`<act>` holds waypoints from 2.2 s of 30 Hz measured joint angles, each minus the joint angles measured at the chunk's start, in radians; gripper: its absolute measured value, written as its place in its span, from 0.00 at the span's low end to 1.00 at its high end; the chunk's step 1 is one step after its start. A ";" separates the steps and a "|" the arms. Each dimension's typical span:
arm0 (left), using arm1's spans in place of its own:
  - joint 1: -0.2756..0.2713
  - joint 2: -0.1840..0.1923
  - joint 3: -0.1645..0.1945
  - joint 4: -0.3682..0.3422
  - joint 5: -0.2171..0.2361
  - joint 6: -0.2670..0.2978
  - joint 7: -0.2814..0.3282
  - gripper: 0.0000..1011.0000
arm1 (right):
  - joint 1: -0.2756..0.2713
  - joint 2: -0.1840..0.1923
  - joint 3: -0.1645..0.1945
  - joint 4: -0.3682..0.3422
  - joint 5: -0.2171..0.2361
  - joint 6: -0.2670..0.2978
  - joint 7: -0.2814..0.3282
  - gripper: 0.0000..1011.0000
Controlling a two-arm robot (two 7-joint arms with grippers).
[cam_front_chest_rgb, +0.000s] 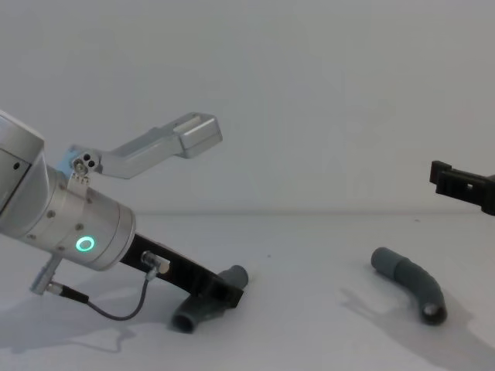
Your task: Use both hands to pick up one end of the pipe from the table, align the ends, and insert them.
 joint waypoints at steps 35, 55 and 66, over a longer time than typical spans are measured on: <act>-0.001 0.001 0.002 0.002 -0.002 0.003 -0.005 0.36 | 0.058 0.025 0.009 -0.012 0.051 0.165 0.061 0.99; -0.001 0.001 0.002 0.002 -0.001 0.003 -0.004 0.36 | 0.227 0.088 -0.045 0.073 0.078 0.418 0.169 0.99; -0.001 0.001 0.002 0.002 -0.001 0.003 -0.004 0.36 | 0.308 0.132 -0.107 0.133 0.021 0.463 0.224 0.99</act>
